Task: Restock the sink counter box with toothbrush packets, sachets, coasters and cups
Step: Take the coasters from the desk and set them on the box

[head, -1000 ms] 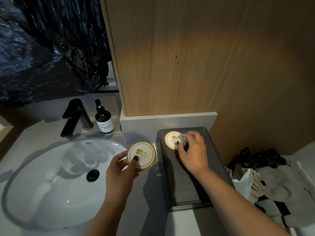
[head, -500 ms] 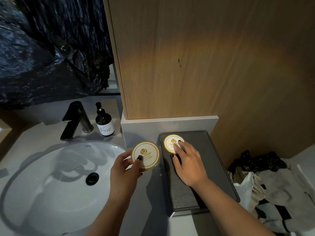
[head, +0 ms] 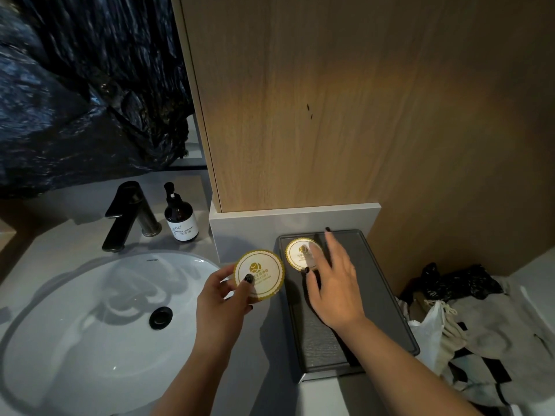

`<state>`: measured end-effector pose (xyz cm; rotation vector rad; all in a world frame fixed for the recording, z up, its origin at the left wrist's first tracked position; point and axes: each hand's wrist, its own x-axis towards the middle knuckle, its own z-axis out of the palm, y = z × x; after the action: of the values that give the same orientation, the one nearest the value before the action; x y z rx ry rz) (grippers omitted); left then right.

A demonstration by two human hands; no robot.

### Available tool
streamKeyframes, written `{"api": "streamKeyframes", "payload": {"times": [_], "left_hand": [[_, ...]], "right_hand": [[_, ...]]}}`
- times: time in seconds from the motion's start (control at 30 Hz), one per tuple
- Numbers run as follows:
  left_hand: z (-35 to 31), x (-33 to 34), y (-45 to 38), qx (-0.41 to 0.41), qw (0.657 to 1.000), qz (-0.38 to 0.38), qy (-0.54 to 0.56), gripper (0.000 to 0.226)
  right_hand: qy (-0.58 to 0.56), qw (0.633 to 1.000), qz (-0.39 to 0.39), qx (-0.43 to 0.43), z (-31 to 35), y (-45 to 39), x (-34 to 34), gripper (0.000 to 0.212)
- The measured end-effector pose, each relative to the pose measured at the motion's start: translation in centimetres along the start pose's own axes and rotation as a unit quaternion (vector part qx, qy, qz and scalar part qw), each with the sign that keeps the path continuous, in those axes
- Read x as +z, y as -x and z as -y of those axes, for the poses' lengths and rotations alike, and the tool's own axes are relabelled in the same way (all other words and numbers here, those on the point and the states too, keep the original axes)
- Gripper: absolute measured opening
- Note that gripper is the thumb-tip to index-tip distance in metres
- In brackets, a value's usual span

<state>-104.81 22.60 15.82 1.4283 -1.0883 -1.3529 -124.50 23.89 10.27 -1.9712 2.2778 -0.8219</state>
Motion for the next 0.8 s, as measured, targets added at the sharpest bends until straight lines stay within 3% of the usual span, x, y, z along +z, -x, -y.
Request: {"api": "streamKeyframes", "payload": {"times": [0.1,0.17,0.27,0.37,0.47,0.63,0.8], "left_hand": [[0.0,0.1,-0.1,0.000,1.000,0.002,-0.003,0.022],[-0.2,0.4,-0.2,0.002,1.000,0.009,-0.009,0.023],[-0.5,1.4,-0.3,0.013,0.999,0.023,-0.023,0.027],[-0.5,3.1,-0.5,0.019,0.998,0.038,-0.035,0.026],[-0.1,5.3,-0.7,0.016,0.997,0.064,-0.037,0.023],[2.1,8.8,-1.0,0.040,0.990,0.093,-0.101,0.022],[3.2,10.6,-1.0,0.153,0.964,0.069,-0.206,0.023]], "right_hand": [[-0.065,0.994,-0.077,0.042,0.3,0.3,-0.6,0.045],[-0.159,0.977,-0.098,0.099,0.6,0.5,-1.1,0.032],[-0.349,0.908,-0.099,0.210,1.4,1.0,-2.4,0.011],[-0.502,0.820,-0.034,0.272,2.2,2.0,-3.6,0.017],[-0.534,0.792,-0.004,0.297,2.0,2.9,-4.2,0.015],[-0.535,0.753,-0.056,0.379,-0.7,3.2,-5.0,0.009],[-0.501,0.745,-0.113,0.425,-3.8,3.0,-5.9,0.008]]}}
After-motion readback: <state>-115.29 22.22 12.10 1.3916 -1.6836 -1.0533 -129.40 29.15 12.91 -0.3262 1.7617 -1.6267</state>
